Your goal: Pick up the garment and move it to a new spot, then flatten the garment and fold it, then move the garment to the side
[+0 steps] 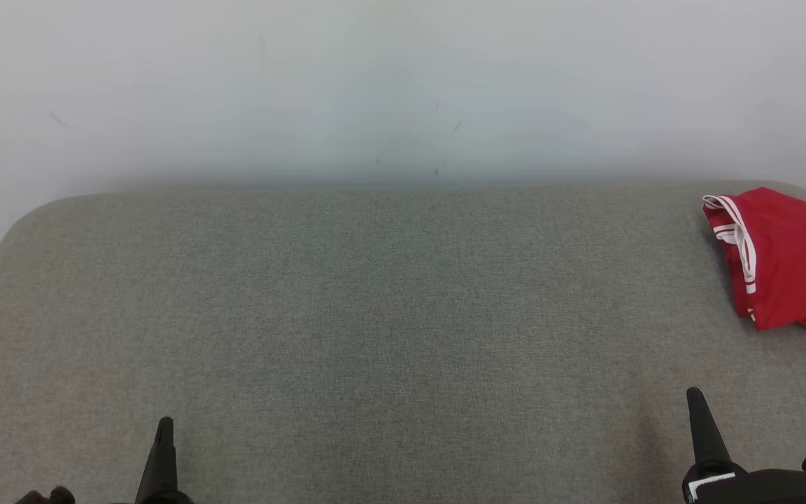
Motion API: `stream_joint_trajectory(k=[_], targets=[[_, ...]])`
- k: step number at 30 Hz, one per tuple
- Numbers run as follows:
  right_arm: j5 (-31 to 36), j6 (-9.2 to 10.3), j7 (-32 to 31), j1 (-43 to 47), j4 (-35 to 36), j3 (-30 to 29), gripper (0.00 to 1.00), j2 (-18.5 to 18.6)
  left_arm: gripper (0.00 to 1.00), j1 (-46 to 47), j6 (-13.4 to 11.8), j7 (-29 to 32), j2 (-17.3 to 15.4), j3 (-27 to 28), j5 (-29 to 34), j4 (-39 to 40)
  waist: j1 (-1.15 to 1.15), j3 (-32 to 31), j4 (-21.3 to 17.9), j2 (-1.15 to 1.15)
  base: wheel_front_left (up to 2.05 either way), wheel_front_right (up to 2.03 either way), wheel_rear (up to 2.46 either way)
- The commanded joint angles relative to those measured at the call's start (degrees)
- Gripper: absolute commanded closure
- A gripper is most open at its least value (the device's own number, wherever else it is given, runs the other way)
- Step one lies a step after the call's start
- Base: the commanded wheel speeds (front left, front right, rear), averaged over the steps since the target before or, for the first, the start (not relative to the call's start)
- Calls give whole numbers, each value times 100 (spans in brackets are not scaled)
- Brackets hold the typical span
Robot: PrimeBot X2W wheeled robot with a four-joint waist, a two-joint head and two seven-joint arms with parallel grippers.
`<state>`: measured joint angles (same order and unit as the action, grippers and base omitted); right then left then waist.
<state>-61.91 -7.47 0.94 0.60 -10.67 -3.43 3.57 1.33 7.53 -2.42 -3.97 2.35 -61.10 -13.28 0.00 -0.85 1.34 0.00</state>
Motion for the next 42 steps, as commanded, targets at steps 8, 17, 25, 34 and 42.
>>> stream_joint_trajectory(k=[8,17,25,34,42], targets=[[-571,-3,-111,-217,-19,-45,100,46,100,197,-5,142,12,82,-580,26,0,13,-16,0,0,0,0],[-1047,-3,-213,-311,-74,-73,100,44,100,259,-5,274,24,133,-1062,7,0,26,-34,0,0,0,0],[-1399,-3,-293,-361,-123,-94,100,42,100,304,-6,374,33,176,-1417,-6,0,37,-48,0,0,0,0],[-1825,-3,-386,-450,-174,-122,100,37,100,362,-6,500,43,227,-1850,-24,0,51,-67,0,0,0,0],[-2172,-4,-453,-524,-215,-148,100,31,100,401,-7,597,54,271,-2200,-38,0,63,-82,0,0,0,0]])
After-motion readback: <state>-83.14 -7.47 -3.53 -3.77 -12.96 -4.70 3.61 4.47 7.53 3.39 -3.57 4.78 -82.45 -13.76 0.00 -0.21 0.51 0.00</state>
